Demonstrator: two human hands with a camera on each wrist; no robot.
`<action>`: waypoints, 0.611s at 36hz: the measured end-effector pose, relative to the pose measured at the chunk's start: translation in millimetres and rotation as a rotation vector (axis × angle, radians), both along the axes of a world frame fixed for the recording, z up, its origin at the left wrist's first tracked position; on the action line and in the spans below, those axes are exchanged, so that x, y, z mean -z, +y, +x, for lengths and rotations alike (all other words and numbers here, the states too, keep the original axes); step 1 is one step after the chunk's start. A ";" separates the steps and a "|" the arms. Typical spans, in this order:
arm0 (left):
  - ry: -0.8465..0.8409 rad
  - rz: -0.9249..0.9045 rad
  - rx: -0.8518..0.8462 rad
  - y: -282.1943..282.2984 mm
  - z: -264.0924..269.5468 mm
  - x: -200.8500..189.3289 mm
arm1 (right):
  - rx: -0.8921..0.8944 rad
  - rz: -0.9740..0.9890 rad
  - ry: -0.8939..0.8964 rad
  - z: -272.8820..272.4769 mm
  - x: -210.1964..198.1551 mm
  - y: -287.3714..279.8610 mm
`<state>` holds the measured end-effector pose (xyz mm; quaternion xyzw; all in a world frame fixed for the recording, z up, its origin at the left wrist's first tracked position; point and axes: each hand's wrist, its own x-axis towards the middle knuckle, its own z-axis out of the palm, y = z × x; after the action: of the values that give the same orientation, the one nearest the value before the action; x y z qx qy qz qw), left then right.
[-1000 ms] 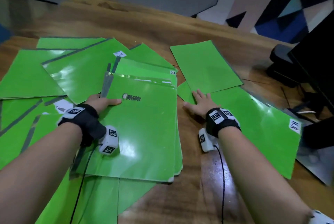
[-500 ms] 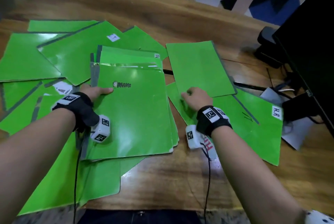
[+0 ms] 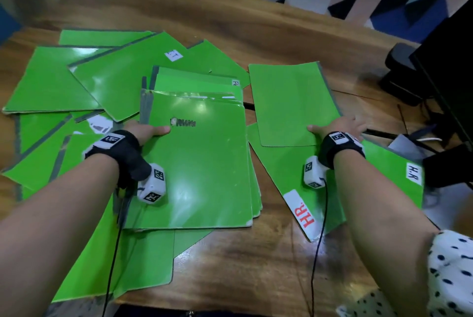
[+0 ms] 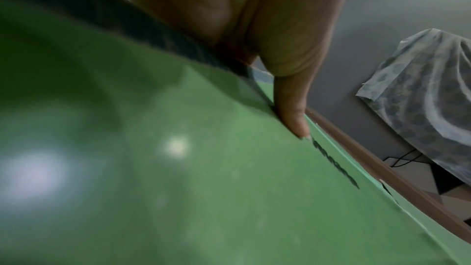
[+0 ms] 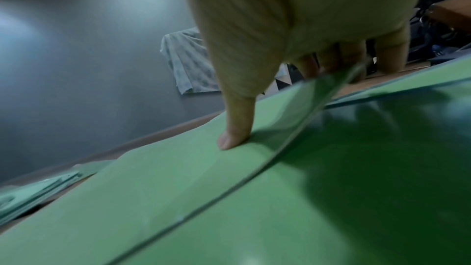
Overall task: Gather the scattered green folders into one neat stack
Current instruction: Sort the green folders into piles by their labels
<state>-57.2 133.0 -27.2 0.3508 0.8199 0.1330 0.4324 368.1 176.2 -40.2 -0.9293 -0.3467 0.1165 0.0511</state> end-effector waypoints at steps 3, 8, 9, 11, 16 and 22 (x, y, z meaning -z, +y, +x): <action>0.003 -0.009 0.000 -1.1 1.1 -3.6 | -0.003 0.138 0.068 -2.5 -14.4 1.4; 0.008 -0.019 0.022 -5.5 4.4 -14.3 | -0.005 0.427 0.327 3.6 -52.8 -11.0; 0.013 -0.019 0.026 -6.8 4.4 -16.7 | -0.026 0.472 0.392 6.1 -59.4 -16.3; 0.016 -0.029 0.041 -11.0 5.8 -23.4 | -0.043 0.524 0.521 12.8 -72.2 -30.8; 0.038 -0.079 0.080 -29.3 8.7 -35.1 | -0.112 0.244 0.498 31.5 -66.1 -84.1; 0.055 -0.154 0.130 -50.9 5.9 -27.9 | -0.046 -0.166 0.235 41.8 -17.3 -125.5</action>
<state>-51.3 82.1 0.7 0.3726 0.8148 0.0315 0.4430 409.9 50.7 -22.8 -0.9020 -0.3488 0.2541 0.0115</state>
